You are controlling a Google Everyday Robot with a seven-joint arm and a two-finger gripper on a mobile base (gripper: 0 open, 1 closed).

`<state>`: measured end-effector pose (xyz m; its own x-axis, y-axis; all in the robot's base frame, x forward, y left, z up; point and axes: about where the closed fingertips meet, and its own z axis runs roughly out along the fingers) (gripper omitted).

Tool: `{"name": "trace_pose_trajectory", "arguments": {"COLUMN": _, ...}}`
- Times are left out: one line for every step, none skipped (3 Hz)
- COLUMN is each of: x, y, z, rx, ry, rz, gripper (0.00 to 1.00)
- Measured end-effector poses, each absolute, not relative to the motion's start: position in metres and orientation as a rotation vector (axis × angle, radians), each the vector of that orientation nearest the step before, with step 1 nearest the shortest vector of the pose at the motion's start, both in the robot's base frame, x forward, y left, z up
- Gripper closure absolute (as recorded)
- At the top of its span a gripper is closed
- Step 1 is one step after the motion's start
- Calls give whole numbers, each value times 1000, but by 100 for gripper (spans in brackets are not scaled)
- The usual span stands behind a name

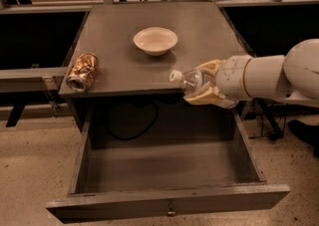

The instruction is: Place blue plastic bottle into top drawer

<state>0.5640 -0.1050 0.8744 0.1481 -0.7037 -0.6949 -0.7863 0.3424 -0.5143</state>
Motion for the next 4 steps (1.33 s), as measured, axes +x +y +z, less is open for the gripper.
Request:
{"name": "trace_pose_trajectory", "arguments": {"x": 563, "y": -105, "z": 872, "rx": -1437, "ry": 1532, "rz": 65, "gripper": 100}}
{"name": "trace_pose_trajectory", "arguments": {"x": 568, "y": -105, "z": 845, "rx": -1431, "ry": 1610, "rz": 107, "gripper": 100}}
{"name": "trace_pose_trajectory", "arguments": {"x": 569, "y": -105, "z": 821, "rx": -1477, "ry": 1708, "rz": 123, "gripper": 100}}
{"name": "trace_pose_trajectory", "arguments": {"x": 566, "y": -100, "z": 824, "rx": -1553, "ry": 1724, "rz": 125, "gripper": 100}}
